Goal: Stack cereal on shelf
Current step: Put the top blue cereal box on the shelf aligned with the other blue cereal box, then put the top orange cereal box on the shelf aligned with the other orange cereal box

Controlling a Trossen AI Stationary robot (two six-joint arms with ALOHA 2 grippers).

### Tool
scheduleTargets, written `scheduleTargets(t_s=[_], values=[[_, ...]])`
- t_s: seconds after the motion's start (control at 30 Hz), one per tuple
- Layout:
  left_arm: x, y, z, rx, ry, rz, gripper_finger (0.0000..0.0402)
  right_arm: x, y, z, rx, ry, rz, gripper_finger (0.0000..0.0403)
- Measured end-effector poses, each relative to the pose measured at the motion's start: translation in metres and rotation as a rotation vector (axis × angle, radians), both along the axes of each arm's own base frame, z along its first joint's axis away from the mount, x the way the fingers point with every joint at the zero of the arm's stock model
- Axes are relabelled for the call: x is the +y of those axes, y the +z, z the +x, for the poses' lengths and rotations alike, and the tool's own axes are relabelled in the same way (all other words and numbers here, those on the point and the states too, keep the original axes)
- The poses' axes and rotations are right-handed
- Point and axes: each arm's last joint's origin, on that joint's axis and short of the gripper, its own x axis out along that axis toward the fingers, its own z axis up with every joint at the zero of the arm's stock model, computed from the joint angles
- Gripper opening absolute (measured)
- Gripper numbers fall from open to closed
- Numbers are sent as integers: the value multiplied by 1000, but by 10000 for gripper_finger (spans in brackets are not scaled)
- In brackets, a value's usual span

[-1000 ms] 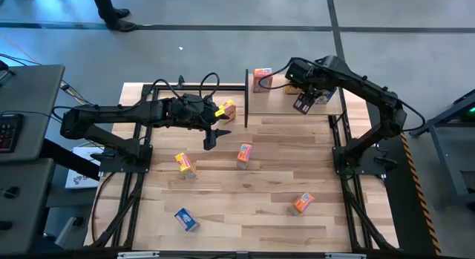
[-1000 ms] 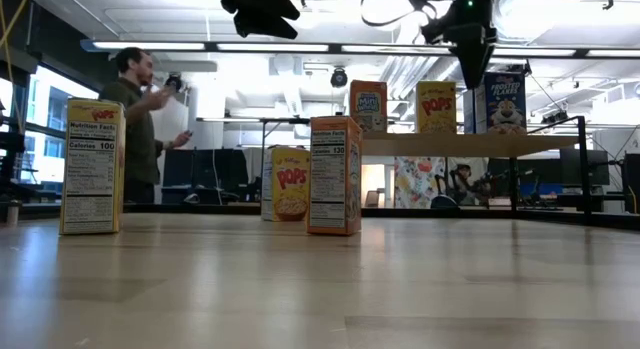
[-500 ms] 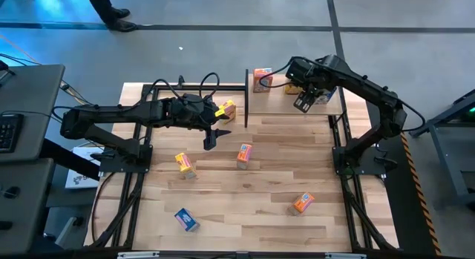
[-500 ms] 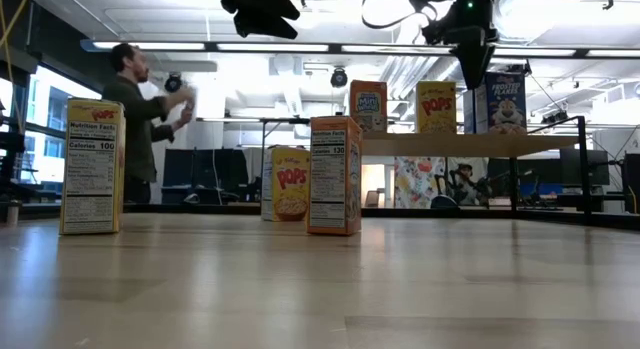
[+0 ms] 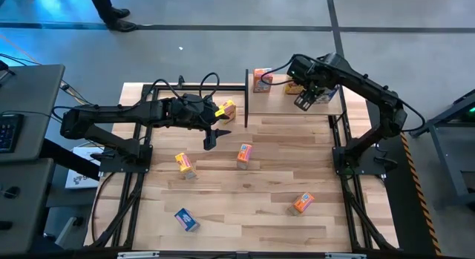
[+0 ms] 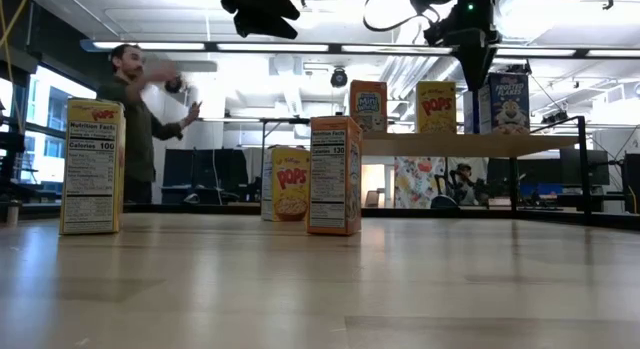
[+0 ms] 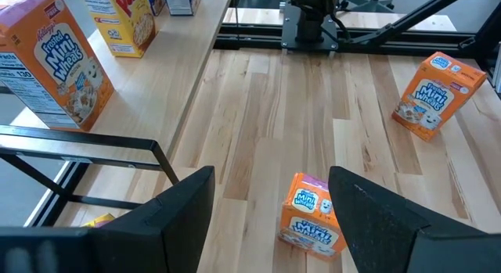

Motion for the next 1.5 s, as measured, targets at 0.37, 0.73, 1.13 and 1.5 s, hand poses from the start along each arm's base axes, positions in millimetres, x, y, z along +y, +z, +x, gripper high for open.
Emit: scheduleTargets(t_s=[0.37,0.73,1.13,1.5], values=[[0,0,0,0,0,0,241,9,-1,6,-32,77,72,177],[0,0,0,3,-10,16,241,33,2,16,-40,173,67,177],[-1,0,0,5,-45,35,241,70,5,28,-71,255,61,177],[-15,6,5,-63,-103,60,241,97,17,22,-145,303,46,177]])
